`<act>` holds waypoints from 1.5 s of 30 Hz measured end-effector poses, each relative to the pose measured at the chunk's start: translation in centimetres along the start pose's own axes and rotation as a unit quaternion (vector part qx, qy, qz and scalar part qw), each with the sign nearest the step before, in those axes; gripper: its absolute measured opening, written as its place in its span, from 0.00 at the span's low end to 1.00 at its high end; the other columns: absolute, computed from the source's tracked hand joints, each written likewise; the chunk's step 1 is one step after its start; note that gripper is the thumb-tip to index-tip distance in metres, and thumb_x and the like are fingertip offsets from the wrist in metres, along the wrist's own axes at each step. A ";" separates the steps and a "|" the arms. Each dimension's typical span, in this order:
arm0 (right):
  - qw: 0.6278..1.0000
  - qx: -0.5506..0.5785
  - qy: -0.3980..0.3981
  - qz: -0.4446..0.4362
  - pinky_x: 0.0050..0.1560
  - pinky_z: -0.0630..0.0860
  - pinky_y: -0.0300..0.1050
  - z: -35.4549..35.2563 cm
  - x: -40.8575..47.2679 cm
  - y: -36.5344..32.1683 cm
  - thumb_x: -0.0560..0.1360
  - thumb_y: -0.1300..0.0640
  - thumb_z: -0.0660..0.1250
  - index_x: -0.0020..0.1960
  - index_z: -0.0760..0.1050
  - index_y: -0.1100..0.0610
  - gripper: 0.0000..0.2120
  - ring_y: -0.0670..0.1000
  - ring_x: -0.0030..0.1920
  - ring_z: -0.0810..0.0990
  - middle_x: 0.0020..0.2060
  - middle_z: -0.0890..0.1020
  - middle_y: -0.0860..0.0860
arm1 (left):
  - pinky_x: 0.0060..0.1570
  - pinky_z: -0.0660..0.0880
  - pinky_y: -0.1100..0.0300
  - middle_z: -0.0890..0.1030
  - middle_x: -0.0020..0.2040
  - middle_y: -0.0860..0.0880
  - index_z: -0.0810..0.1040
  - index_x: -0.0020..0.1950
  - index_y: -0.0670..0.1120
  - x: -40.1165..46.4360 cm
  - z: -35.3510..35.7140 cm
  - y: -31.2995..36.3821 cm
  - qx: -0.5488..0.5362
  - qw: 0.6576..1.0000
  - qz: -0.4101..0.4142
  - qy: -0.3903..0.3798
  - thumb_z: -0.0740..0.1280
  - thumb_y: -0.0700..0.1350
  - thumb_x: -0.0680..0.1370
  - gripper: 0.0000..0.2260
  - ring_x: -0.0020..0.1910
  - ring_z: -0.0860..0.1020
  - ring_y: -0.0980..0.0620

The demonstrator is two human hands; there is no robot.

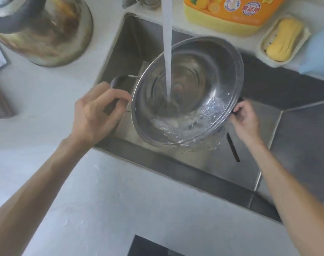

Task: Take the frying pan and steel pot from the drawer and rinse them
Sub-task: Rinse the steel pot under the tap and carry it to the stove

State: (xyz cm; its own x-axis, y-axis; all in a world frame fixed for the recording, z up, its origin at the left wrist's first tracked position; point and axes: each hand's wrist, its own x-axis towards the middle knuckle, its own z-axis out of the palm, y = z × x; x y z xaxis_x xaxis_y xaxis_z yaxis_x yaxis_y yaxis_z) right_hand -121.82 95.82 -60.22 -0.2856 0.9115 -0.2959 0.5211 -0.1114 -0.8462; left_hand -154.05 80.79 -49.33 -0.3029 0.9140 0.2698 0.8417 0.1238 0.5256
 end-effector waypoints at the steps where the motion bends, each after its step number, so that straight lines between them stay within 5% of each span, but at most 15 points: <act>1: 0.999 0.006 -0.028 0.019 0.41 0.70 0.28 1.2 0.3 0.3 0.73 0.73 0.63 0.42 0.68 0.47 0.20 0.34 0.36 0.74 0.37 0.77 0.37 | 0.35 0.68 0.67 0.70 0.34 0.57 0.83 0.46 0.46 0.6 -0.8 0.8 -0.001 1.000 0.006 0.002 0.64 0.40 0.75 0.07 0.33 0.69 0.55; 3: 0.991 0.012 -0.119 0.060 0.41 0.73 0.29 2.8 0.9 0.6 0.75 0.69 0.63 0.46 0.71 0.47 0.16 0.34 0.37 0.77 0.41 0.79 0.42 | 0.40 0.68 0.74 0.74 0.31 0.59 0.82 0.46 0.51 1.7 -1.9 2.1 -0.029 0.999 -0.039 -0.011 0.65 0.42 0.72 0.08 0.33 0.72 0.59; 7: 0.968 -0.018 -0.226 0.111 0.41 0.72 0.27 2.5 2.1 0.4 0.76 0.68 0.62 0.49 0.75 0.48 0.15 0.33 0.36 0.78 0.42 0.81 0.43 | 0.38 0.76 0.63 0.81 0.31 0.59 0.79 0.39 0.54 3.0 -2.3 1.3 -0.082 0.967 -0.235 -0.053 0.64 0.46 0.68 0.06 0.28 0.79 0.58; 10: 0.978 -0.069 -0.180 0.074 0.36 0.69 0.22 -0.3 2.9 -1.2 0.76 0.67 0.62 0.52 0.76 0.50 0.13 0.29 0.32 0.76 0.34 0.82 0.33 | 0.34 0.80 0.61 0.81 0.26 0.52 0.80 0.41 0.52 2.1 -1.6 -2.1 -0.075 0.921 -0.335 -0.184 0.64 0.44 0.72 0.05 0.26 0.81 0.54; 13: 0.985 -0.096 -0.143 0.002 0.44 0.71 0.26 -3.2 3.4 -3.5 0.74 0.62 0.67 0.51 0.78 0.46 0.13 0.33 0.39 0.78 0.46 0.84 0.46 | 0.33 0.80 0.60 0.81 0.26 0.50 0.76 0.44 0.47 0.1 0.9 -3.9 -0.074 0.847 -0.355 -0.389 0.64 0.38 0.76 0.04 0.27 0.81 0.54; 16: 0.984 -0.120 -0.100 -0.084 0.47 0.71 0.39 -5.0 2.7 -5.5 0.71 0.57 0.69 0.46 0.79 0.38 0.13 0.45 0.42 0.76 0.43 0.83 0.47 | 0.47 0.80 0.49 0.83 0.41 0.45 0.73 0.38 0.50 -1.5 3.9 -4.0 -0.023 0.813 -0.307 -0.494 0.66 0.40 0.76 0.09 0.41 0.84 0.44; 18: 0.983 -0.107 -0.069 -0.130 0.46 0.71 0.35 -5.5 1.8 -6.4 0.71 0.60 0.69 0.45 0.78 0.38 0.15 0.43 0.40 0.76 0.41 0.82 0.39 | 0.50 0.78 0.57 0.81 0.39 0.49 0.73 0.36 0.53 -2.0 5.4 -4.0 -0.015 0.850 -0.288 -0.442 0.67 0.41 0.76 0.11 0.40 0.83 0.53; 21: 0.983 -0.110 -0.012 -0.147 0.49 0.71 0.31 -5.9 1.2 -5.1 0.71 0.63 0.68 0.44 0.75 0.40 0.16 0.39 0.41 0.76 0.41 0.79 0.31 | 0.39 0.69 0.79 0.80 0.35 0.58 0.77 0.43 0.53 -1.7 4.7 -2.6 -0.005 0.925 -0.266 -0.273 0.65 0.41 0.76 0.07 0.32 0.76 0.74; 26: 1.000 0.002 0.000 -0.028 0.44 0.72 0.30 -2.6 1.4 -0.4 0.71 0.68 0.68 0.41 0.72 0.45 0.17 0.36 0.37 0.75 0.35 0.79 0.33 | 0.42 0.76 0.60 0.80 0.40 0.52 0.81 0.51 0.54 -0.6 0.1 1.4 0.002 0.989 -0.103 -0.109 0.66 0.42 0.75 0.09 0.34 0.77 0.55; 30: 0.985 0.014 -0.151 0.086 0.36 0.74 0.35 1.4 1.8 1.4 0.73 0.64 0.67 0.45 0.72 0.49 0.10 0.37 0.35 0.77 0.39 0.82 0.39 | 0.38 0.69 0.75 0.78 0.34 0.59 0.81 0.46 0.59 2.1 -2.4 5.1 -0.027 0.990 -0.116 -0.079 0.66 0.46 0.70 0.10 0.30 0.74 0.61; 33: 0.966 -0.015 -0.223 0.128 0.38 0.74 0.34 1.7 1.6 1.4 0.77 0.62 0.64 0.51 0.76 0.50 0.08 0.41 0.41 0.78 0.45 0.80 0.47 | 0.38 0.76 0.70 0.82 0.30 0.55 0.82 0.46 0.58 3.0 -2.4 3.3 -0.063 0.956 -0.272 -0.094 0.64 0.48 0.68 0.11 0.27 0.79 0.62; 36: 0.977 -0.050 -0.196 0.072 0.42 0.71 0.31 -0.1 2.5 0.9 0.77 0.63 0.63 0.46 0.77 0.46 0.12 0.39 0.43 0.77 0.40 0.81 0.37 | 0.33 0.81 0.60 0.82 0.26 0.51 0.82 0.49 0.51 1.6 -1.4 -0.9 -0.098 0.913 -0.360 -0.166 0.65 0.40 0.72 0.10 0.25 0.80 0.55; 40: 0.989 -0.084 -0.118 -0.021 0.51 0.72 0.41 -3.5 3.2 -1.9 0.73 0.59 0.69 0.42 0.79 0.39 0.14 0.39 0.42 0.78 0.38 0.82 0.32 | 0.40 0.82 0.50 0.83 0.30 0.47 0.76 0.41 0.56 -1.6 1.5 -3.6 -0.076 0.855 -0.353 -0.372 0.68 0.41 0.74 0.09 0.33 0.83 0.45; 42: 0.986 -0.103 -0.091 -0.099 0.48 0.71 0.34 -4.5 2.6 -3.8 0.72 0.62 0.69 0.45 0.80 0.42 0.13 0.37 0.41 0.77 0.40 0.81 0.31 | 0.46 0.79 0.45 0.82 0.36 0.44 0.75 0.38 0.59 -2.3 3.3 -3.8 -0.059 0.837 -0.313 -0.446 0.70 0.44 0.73 0.10 0.39 0.82 0.38; 45: 0.973 -0.101 -0.042 -0.202 0.49 0.70 0.29 -5.3 1.6 -5.5 0.72 0.63 0.69 0.47 0.79 0.48 0.11 0.34 0.44 0.77 0.43 0.79 0.28 | 0.44 0.75 0.54 0.81 0.37 0.45 0.71 0.38 0.57 -2.3 5.5 -3.7 -0.019 0.861 -0.301 -0.410 0.68 0.41 0.74 0.12 0.40 0.80 0.42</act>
State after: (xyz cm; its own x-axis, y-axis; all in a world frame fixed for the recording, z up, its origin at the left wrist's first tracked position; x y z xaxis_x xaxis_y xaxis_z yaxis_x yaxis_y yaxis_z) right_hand -120.90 100.02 -53.73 -0.5607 0.8280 0.0008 0.4975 0.3376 -0.7991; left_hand -154.00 80.40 -56.36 -0.2489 0.6558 -0.7127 0.6218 0.6724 0.4015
